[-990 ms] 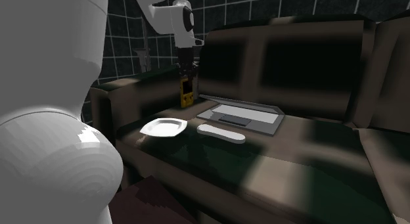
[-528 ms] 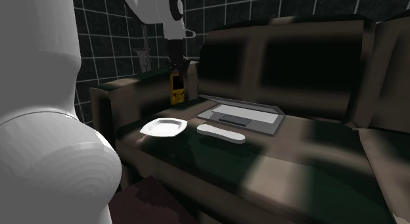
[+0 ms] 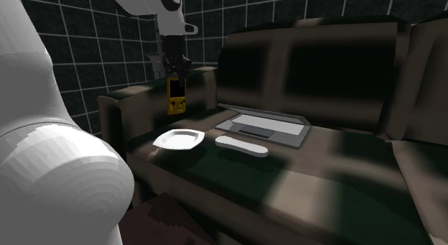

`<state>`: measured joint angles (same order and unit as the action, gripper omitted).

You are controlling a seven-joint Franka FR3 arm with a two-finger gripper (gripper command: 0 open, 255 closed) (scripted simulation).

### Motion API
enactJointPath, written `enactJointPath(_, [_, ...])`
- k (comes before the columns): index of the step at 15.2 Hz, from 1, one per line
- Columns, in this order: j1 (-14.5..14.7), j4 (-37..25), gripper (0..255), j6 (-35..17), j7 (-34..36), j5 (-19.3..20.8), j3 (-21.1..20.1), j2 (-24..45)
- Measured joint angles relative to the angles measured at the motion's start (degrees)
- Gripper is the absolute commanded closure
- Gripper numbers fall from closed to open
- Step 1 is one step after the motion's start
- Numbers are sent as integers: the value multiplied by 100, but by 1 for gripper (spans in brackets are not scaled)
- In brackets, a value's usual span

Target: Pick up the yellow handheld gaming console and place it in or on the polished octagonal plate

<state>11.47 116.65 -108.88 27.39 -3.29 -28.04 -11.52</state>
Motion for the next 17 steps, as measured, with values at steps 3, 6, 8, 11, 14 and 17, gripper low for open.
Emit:
enactJointPath(3, [17, 199, 255, -181, 26, -15, -21, -15])
enactJointPath(6, [20, 401, 255, -411, 36, -7, -37, 18])
enactJointPath(8, [19, 517, 255, -570, 53, 11, -52, 65])
enactJointPath(11, [21, 697, 255, -804, 78, 35, -73, 124])
enactJointPath(14, [21, 849, 255, -1026, 111, 68, -97, 202])
enactJointPath(17, [21, 1010, 255, -1271, 159, 113, -126, 297])
